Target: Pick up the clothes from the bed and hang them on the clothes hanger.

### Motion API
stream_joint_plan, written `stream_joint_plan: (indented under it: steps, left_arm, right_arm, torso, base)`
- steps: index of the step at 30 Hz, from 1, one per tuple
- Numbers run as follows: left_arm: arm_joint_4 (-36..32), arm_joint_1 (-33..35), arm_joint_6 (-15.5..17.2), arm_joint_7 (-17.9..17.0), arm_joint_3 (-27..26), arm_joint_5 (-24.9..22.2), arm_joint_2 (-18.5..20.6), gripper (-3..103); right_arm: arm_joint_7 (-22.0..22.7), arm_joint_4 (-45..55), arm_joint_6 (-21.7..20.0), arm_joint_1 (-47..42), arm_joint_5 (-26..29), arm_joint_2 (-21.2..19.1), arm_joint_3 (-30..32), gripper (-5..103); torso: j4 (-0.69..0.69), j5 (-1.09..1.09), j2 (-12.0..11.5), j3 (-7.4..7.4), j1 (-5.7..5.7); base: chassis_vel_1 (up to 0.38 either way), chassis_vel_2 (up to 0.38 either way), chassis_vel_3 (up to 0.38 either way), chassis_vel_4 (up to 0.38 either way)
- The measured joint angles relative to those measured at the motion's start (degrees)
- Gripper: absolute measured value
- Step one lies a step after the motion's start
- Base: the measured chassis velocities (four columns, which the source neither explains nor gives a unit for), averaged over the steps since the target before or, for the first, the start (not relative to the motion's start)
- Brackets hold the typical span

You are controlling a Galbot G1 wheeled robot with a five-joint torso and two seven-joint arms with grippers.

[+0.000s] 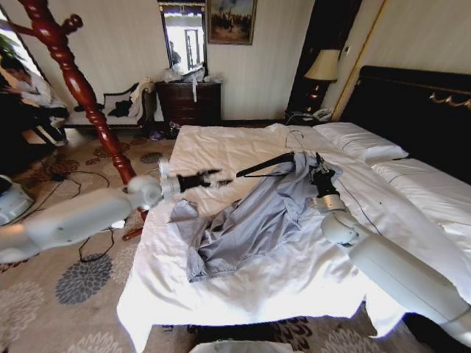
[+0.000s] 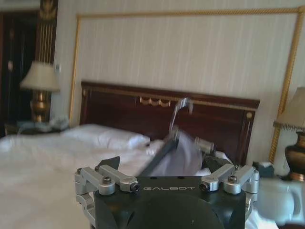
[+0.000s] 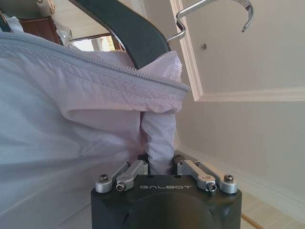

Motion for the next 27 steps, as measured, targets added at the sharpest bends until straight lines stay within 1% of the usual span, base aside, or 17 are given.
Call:
stream_joint_plan:
  steps: [2,5,7,9,11,12,13,14,15,16,17,18,20,21,22,25,27]
  left_arm:
    - [-0.8,-1.9,0.1,-0.2,0.5,-0.8,-0.7,100]
    - [-6.8,-10.8,0.8,-2.7,2.0,-5.5,-4.5,100]
    - [-8.6,-12.4,0.9,-3.6,2.1,-6.8,-5.3,100]
    - [-14.2,-16.1,1.1,-5.8,2.2,-10.4,-7.9,100]
    - [-22.9,-19.3,1.4,-9.0,2.0,-14.4,-12.1,100]
    - [-22.9,-19.3,1.4,-9.0,2.0,-14.4,-12.1,100]
    - [-30.4,-20.3,1.6,-11.7,2.0,-17.4,-16.8,100]
    - [-41.6,-20.8,2.4,-13.0,5.0,-18.3,-29.7,100]
    - [-43.5,-22.8,2.8,-12.1,9.7,-17.4,-37.9,100]
    - [-44.0,-23.6,2.9,-11.4,12.2,-16.3,-42.0,100]
    - [-44.0,-23.6,2.9,-11.4,12.2,-16.3,-42.0,100]
    - [-44.2,-24.2,2.9,-10.6,14.5,-14.3,-44.9,100]
    - [-44.1,-25.5,2.7,-8.9,20.2,-8.3,-49.8,100]
    - [-44.0,-26.0,2.5,-8.5,22.3,-6.3,-51.1,100]
    - [-44.0,-26.0,2.5,-8.5,22.3,-6.3,-51.1,100]
    - [-43.3,-27.1,2.0,-6.7,27.5,-1.3,-53.6,100]
    - [-40.8,-27.9,1.4,-5.3,31.4,2.1,-54.4,100]
  right_arm:
    - [0.0,0.0,0.0,0.0,0.0,0.0,0.0,20]
    - [0.0,0.0,0.2,-0.6,-0.3,0.0,0.7,20]
    - [0.0,-0.1,0.2,-0.7,-0.4,0.1,0.8,20]
    - [0.0,-0.3,0.3,-0.7,-0.6,0.2,0.9,20]
    - [0.0,-0.7,0.3,-0.3,-0.7,0.7,0.9,20]
    - [0.0,-0.7,0.3,-0.3,-0.7,0.7,0.9,20]
    - [0.0,-1.0,0.3,0.1,-0.7,1.0,0.9,20]
    - [-0.1,-1.5,0.4,0.4,-0.7,1.2,0.8,20]
    - [-0.1,-1.6,0.4,0.3,-0.8,1.4,0.8,20]
    - [-0.1,-1.8,0.5,0.3,-0.9,1.5,0.8,20]
    - [-0.1,-1.8,0.5,0.3,-0.9,1.5,0.8,20]
    - [-0.1,-1.9,0.5,0.2,-1.0,1.8,0.7,20]
    - [-0.2,-2.3,0.5,0.2,-1.3,2.4,0.3,20]
    - [-0.2,-2.4,0.5,0.2,-1.5,2.6,0.2,20]
    - [-0.2,-2.4,0.5,0.2,-1.5,2.6,0.2,20]
    - [-0.2,-2.6,0.6,0.2,-1.6,2.6,0.2,20]
    - [-0.2,-2.6,0.8,-0.1,-1.7,2.5,0.4,20]
  torso:
    - [-0.01,0.01,0.0,0.0,0.0]
    - [0.04,-0.03,0.0,0.0,0.01]
    - [0.04,-0.01,0.0,0.0,0.01]
    - [0.0,-0.01,0.0,0.0,0.0]
    - [-0.02,0.04,0.0,-0.01,0.0]
    - [-0.02,0.04,0.0,-0.01,0.0]
    - [0.0,0.01,0.0,-0.01,0.01]
    - [0.05,-0.04,0.0,-0.01,-0.01]
    - [0.07,-0.06,0.0,-0.02,-0.02]
    - [0.08,-0.06,0.0,-0.02,-0.02]
    - [0.08,-0.06,0.0,-0.02,-0.02]
    - [0.09,-0.06,0.0,-0.02,-0.02]
    - [0.02,-0.05,0.0,0.0,-0.01]
    - [0.0,-0.02,0.0,0.0,-0.01]
    - [0.0,-0.02,0.0,0.0,-0.01]
    - [0.0,-0.01,0.0,0.0,0.0]
    - [0.02,-0.01,0.0,0.0,-0.01]
  base:
    - [0.0,0.0,0.0,0.0]
    - [0.0,0.0,0.0,0.0]
    - [0.0,0.0,0.0,0.0]
    - [0.0,0.0,0.0,0.0]
    - [0.0,0.0,0.0,0.0]
    - [0.0,0.0,0.0,0.0]
    - [0.0,0.0,0.0,0.0]
    - [0.0,0.0,0.0,0.0]
    - [0.0,0.0,0.0,0.0]
    - [0.0,0.0,0.0,0.0]
    - [0.0,0.0,0.0,0.0]
    - [0.0,0.0,0.0,0.0]
    - [0.0,0.0,0.0,0.0]
    - [0.0,0.0,0.0,0.0]
    - [0.0,0.0,0.0,0.0]
    - [0.0,0.0,0.0,0.0]
    - [0.0,0.0,0.0,0.0]
